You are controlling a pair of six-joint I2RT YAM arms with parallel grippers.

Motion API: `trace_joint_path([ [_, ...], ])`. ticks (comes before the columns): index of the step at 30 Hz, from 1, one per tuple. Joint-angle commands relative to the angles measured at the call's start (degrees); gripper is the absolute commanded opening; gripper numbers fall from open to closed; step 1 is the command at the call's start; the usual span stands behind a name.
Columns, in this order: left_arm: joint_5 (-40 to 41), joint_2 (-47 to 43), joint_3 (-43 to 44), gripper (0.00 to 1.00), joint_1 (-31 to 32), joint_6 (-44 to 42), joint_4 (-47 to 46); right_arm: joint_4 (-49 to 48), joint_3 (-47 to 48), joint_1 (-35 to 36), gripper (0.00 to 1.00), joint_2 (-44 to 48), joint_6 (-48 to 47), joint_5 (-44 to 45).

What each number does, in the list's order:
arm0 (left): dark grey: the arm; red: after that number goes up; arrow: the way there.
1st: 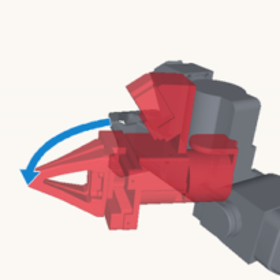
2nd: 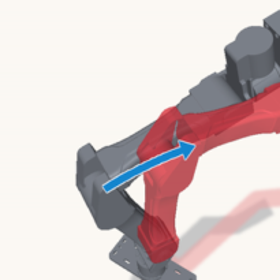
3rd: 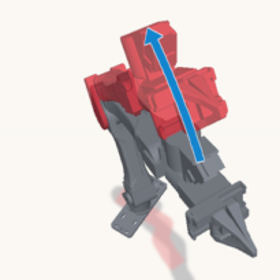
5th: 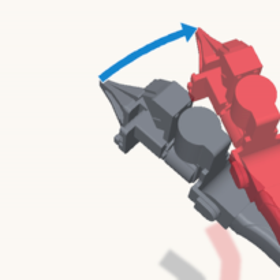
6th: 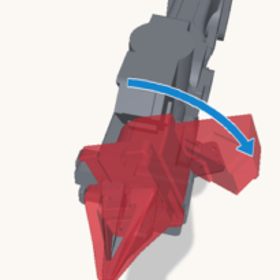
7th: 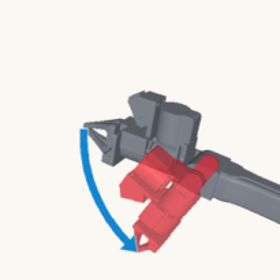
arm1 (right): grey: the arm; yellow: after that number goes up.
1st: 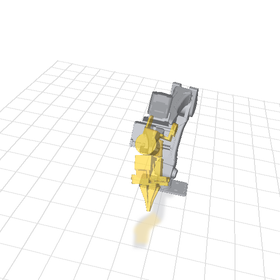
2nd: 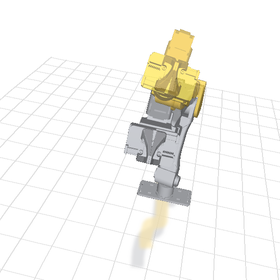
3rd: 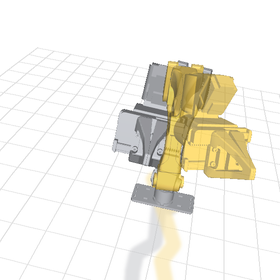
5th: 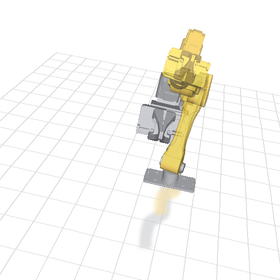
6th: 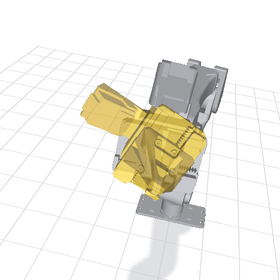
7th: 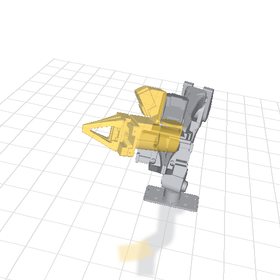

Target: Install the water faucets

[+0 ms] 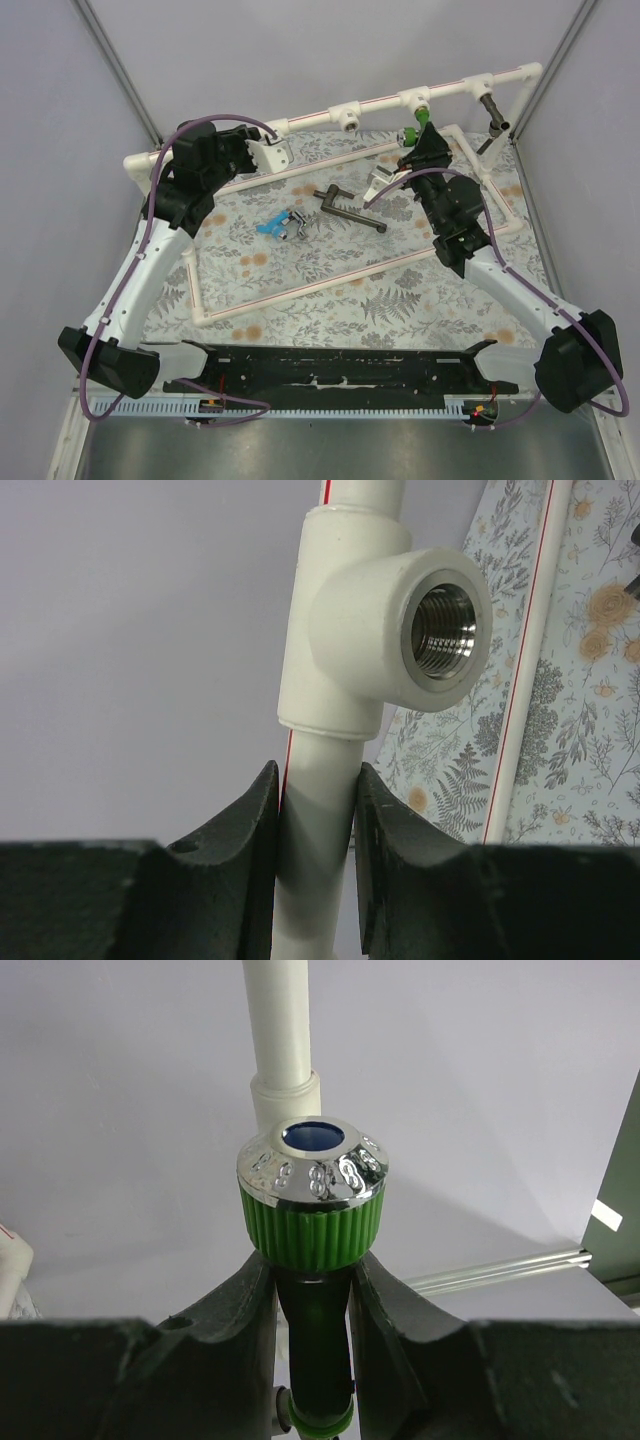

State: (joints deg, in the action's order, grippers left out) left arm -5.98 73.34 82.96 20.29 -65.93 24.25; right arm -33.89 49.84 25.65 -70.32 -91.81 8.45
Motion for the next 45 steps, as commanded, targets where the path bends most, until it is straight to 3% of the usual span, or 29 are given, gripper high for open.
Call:
trace_joint_path([
  [1, -3.6, -1.5, -1.0, 0.02, 0.1, 6.4, -0.3, 11.2, 2.4, -1.0, 0.00, -1.4, -0.8, 1.3],
  [4, -4.0, -2.3, -1.8, 0.02, 0.1, 6.3, -1.0, 10.8, 2.6, -0.9, 0.00, -1.7, 1.4, 1.2],
  [15, -5.4, -3.4, -3.2, 0.02, 0.0, 7.5, -2.2, 9.5, 2.4, -4.5, 0.00, -3.4, 26.3, -3.2],
  [24, -5.5, -3.5, -3.2, 0.02, 0.1, 7.6, -2.5, 4.4, 2.0, -5.1, 0.00, -5.3, 39.2, -5.0],
  [37, -6.6, -3.3, -3.2, 0.02, 0.1, 8.0, -2.5, 23.7, 10.8, -9.8, 0.00, -3.6, 51.1, -12.5],
  [45, -7.6, -2.9, -3.3, 0.02, 0.1, 8.6, -3.3, 28.2, 14.0, -11.0, 0.00, -5.1, 59.9, -15.3],
])
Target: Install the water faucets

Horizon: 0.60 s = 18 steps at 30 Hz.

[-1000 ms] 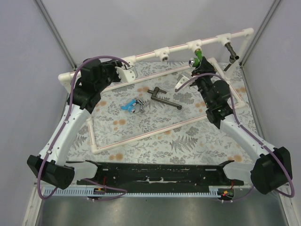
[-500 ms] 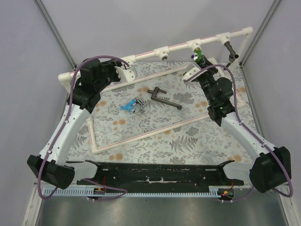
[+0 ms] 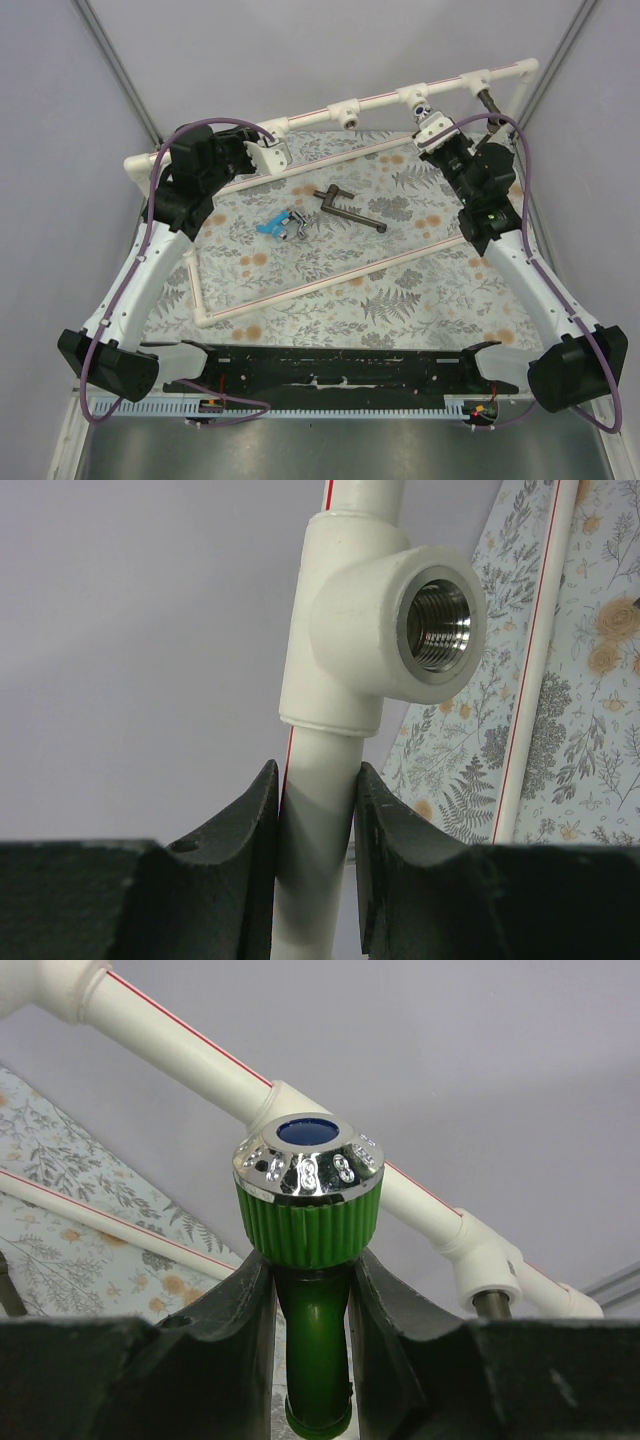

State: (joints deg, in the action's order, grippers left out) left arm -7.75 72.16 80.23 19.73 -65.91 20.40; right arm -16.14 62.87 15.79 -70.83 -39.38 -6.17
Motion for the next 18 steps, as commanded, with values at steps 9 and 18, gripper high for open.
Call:
trace_joint_path([
  [9, -6.0, -1.9, -1.3, 0.02, 0.7, 9.1, -0.7, 5.4, -3.4, -1.2, 0.00, -4.9, 9.2, -1.8],
  [18, -7.1, -1.9, -1.6, 0.02, 0.8, 10.5, -1.6, -6.1, -8.5, -0.6, 0.00, -4.6, -3.9, 1.6],
])
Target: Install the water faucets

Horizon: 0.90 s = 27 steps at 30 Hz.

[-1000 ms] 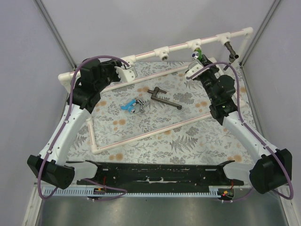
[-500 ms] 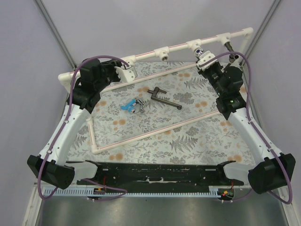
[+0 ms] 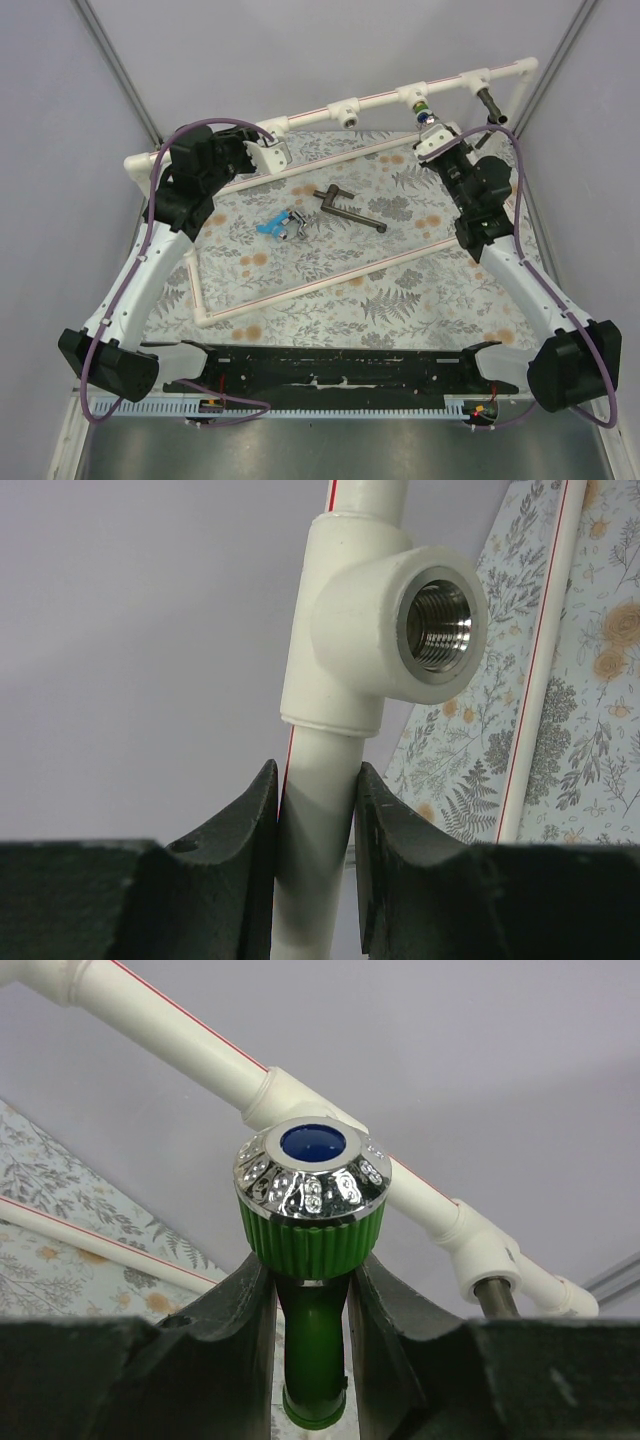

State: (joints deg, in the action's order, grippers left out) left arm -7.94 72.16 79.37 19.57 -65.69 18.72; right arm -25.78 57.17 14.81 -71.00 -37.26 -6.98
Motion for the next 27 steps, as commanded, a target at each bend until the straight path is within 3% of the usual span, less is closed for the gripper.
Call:
trace_joint_path([
  [1, -7.0, -1.9, -0.6, 0.02, 0.9, 10.3, 0.1, 3.9, -2.5, 0.7, 0.00, -4.3, -7.3, 2.7],
  [8, -7.3, -2.2, -0.7, 0.02, 0.8, 10.6, 0.1, 9.4, 0.9, 2.3, 0.00, -3.3, -10.0, 4.2],
  [16, -7.3, -2.5, -1.3, 0.02, 0.9, 10.7, -0.1, 14.8, 4.6, 2.2, 0.00, -5.4, 4.4, 5.4],
  [27, -7.4, -3.0, -2.2, 0.02, 0.9, 10.9, -1.0, 13.6, 5.2, 1.6, 0.00, -8.3, 25.7, 6.2],
])
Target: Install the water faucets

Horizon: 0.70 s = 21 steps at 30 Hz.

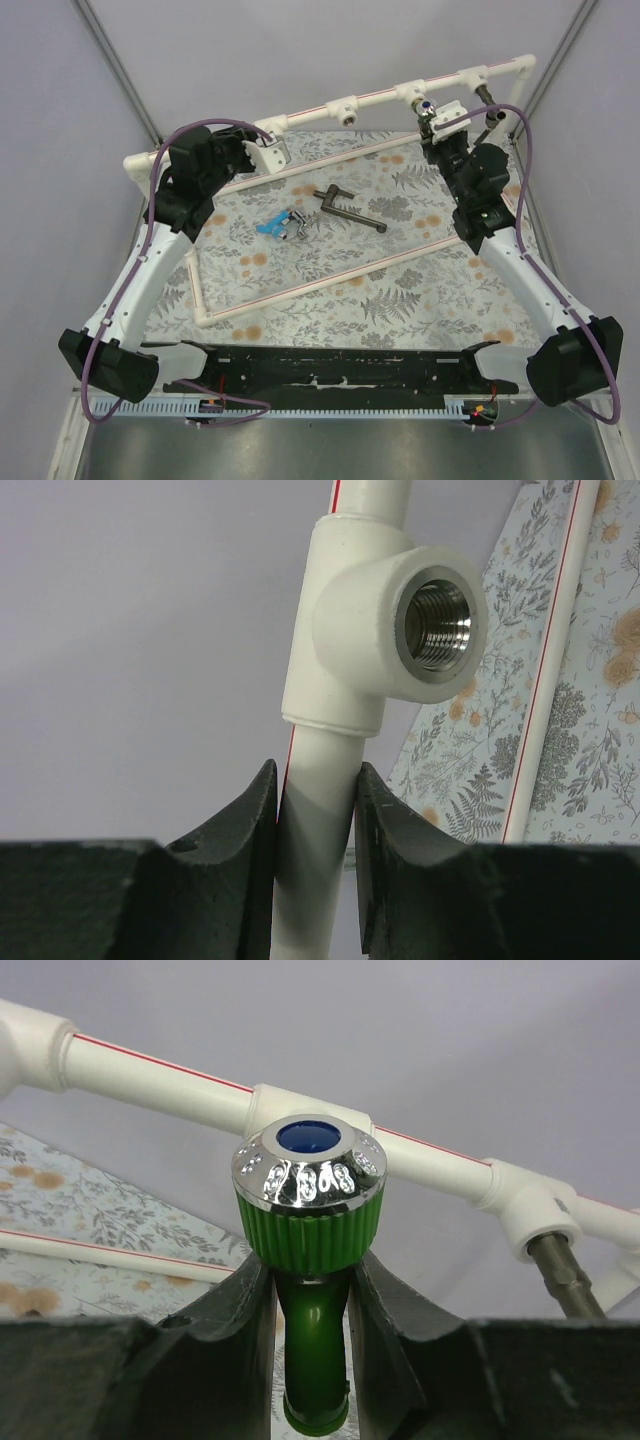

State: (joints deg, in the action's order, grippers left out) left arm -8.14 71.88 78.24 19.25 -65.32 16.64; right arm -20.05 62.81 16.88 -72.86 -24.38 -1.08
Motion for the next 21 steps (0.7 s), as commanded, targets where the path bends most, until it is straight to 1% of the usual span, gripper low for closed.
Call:
trace_joint_path([
  [1, -7.3, -2.8, -1.1, 0.02, 1.1, 10.7, 1.0, 7.6, -0.4, -0.6, 0.00, -6.5, 14.9, 0.3],
  [8, -7.6, -3.0, -1.5, 0.02, 1.1, 11.1, 0.3, 7.2, -1.2, -1.8, 0.00, -7.5, 34.6, 0.3],
  [12, -7.7, -3.0, -1.8, 0.02, 1.2, 11.2, 0.1, 7.9, -1.3, -2.6, 0.00, -7.1, 47.5, 0.7],
  [16, -7.7, -2.9, -2.1, 0.02, 1.2, 11.4, -0.2, 12.0, 0.1, -3.4, 0.00, -7.0, 60.4, 2.8],
  [21, -7.6, -3.1, -2.4, 0.02, 1.3, 11.6, -0.3, 17.9, 1.3, -4.1, 0.00, -6.9, 75.6, 2.7],
])
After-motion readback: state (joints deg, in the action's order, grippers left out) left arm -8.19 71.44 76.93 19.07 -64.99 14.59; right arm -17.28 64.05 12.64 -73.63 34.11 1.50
